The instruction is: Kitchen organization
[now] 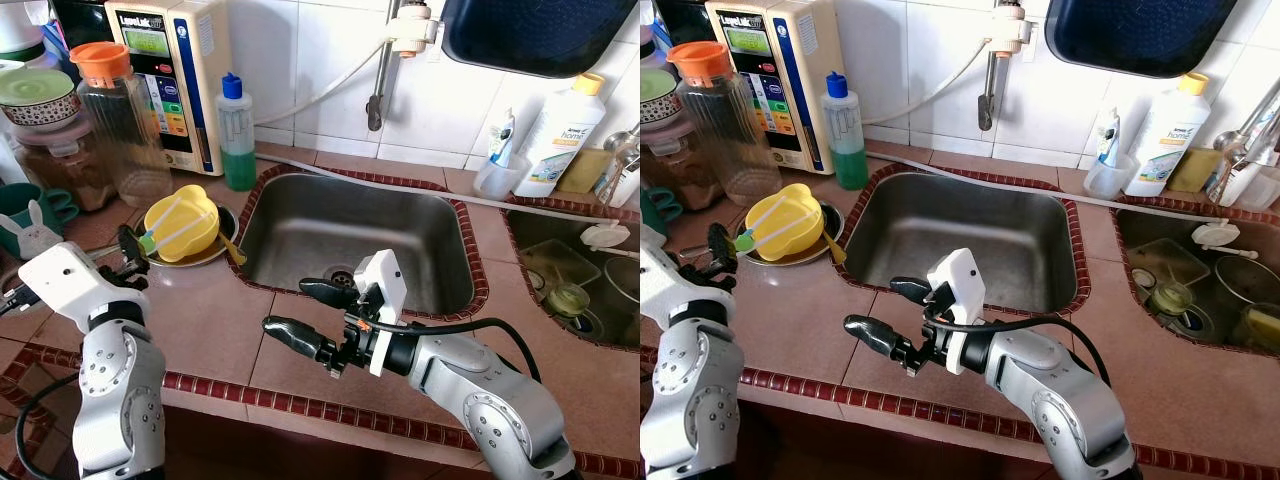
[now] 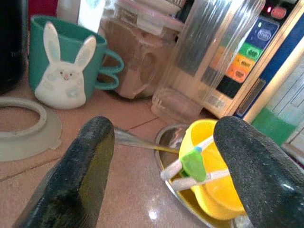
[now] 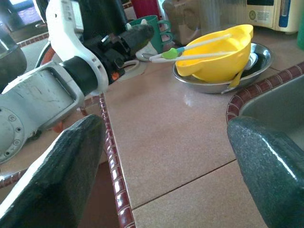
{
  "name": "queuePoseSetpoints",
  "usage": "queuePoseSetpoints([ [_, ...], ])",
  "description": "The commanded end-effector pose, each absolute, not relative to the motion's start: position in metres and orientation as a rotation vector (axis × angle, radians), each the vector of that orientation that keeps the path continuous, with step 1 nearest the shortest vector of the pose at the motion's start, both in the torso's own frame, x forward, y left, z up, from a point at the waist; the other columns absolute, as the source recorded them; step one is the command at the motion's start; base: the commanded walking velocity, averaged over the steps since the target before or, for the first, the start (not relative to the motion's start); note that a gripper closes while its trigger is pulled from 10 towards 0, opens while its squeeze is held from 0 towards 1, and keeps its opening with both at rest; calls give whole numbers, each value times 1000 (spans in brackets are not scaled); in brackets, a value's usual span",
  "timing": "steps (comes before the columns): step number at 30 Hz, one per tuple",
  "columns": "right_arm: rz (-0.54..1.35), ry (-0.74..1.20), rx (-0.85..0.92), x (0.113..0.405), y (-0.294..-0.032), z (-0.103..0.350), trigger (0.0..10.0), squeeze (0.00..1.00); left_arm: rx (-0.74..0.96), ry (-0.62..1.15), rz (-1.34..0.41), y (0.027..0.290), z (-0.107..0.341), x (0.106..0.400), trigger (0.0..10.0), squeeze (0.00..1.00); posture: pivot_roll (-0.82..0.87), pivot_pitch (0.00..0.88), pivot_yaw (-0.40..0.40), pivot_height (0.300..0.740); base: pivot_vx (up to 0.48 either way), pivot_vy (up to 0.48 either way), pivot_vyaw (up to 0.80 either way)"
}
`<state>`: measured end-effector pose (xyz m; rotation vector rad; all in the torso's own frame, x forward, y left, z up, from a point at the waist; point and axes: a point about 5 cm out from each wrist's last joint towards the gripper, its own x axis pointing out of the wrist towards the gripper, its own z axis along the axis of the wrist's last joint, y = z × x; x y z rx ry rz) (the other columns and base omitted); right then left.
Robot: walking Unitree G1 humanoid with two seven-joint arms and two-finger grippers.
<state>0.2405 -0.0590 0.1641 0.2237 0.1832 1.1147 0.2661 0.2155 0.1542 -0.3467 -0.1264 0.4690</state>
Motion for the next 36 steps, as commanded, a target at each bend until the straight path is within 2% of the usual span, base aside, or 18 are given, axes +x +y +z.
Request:
queuePoseSetpoints([
  [1, 1127, 179, 222, 241, -59, 165, 10000, 0, -356, -73, 470, 213, 143, 266, 10000, 1000, 69, 0, -33, 740, 0, 0, 0],
  [13, 1136, 187, 189, 237, -64, 165, 10000, 0, -422, -59, 430, 209, 136, 283, 10000, 1000, 29, 4, -35, 740, 0, 0, 0],
  [14, 1138, 188, 185, 237, -64, 165, 10000, 0, -424, -61, 427, 209, 137, 285, 10000, 902, 26, 6, -38, 740, 0, 0, 0],
  [15, 1139, 189, 182, 237, -65, 165, 10000, 0, -425, -62, 426, 209, 137, 285, 10000, 902, 26, 6, -38, 740, 0, 0, 0],
  [16, 1147, 196, 179, 236, -66, 165, 10000, 0, -419, -70, 414, 208, 139, 288, 10000, 0, 29, 8, -42, 740, 0, 0, 0],
  [25, 1150, 200, 185, 234, -65, 164, 10000, 0, -458, -70, 382, 206, 138, 293, 10000, 0, 22, 9, -40, 740, 0, 0, 0],
  [26, 1148, 201, 186, 234, -65, 164, 10000, 0, -459, -70, 380, 206, 138, 294, 7412, 0, 22, 9, -40, 740, 0, 0, 0],
  [27, 1147, 201, 187, 234, -66, 164, 10000, 0, -458, -70, 379, 205, 138, 294, 7412, 0, 22, 9, -40, 740, 0, 0, 0],
  [28, 1146, 201, 187, 234, -66, 164, 10000, 0, -466, -70, 373, 205, 138, 295, 4392, 0, 22, 9, -40, 740, 0, 0, 0],
  [29, 1146, 201, 187, 234, -66, 164, 10000, 0, -467, -68, 373, 204, 137, 295, 3255, 0, 18, 11, -40, 740, 0, 0, 0],
  [31, 1147, 201, 187, 234, -66, 164, 10000, 0, -467, -72, 371, 205, 138, 295, 0, 0, 19, 12, -41, 740, 0, 0, 0],
  [36, 1148, 201, 188, 234, -66, 164, 10000, 0, -472, -82, 374, 207, 139, 295, 0, 0, 22, 11, -42, 740, 0, 0, 0],
])
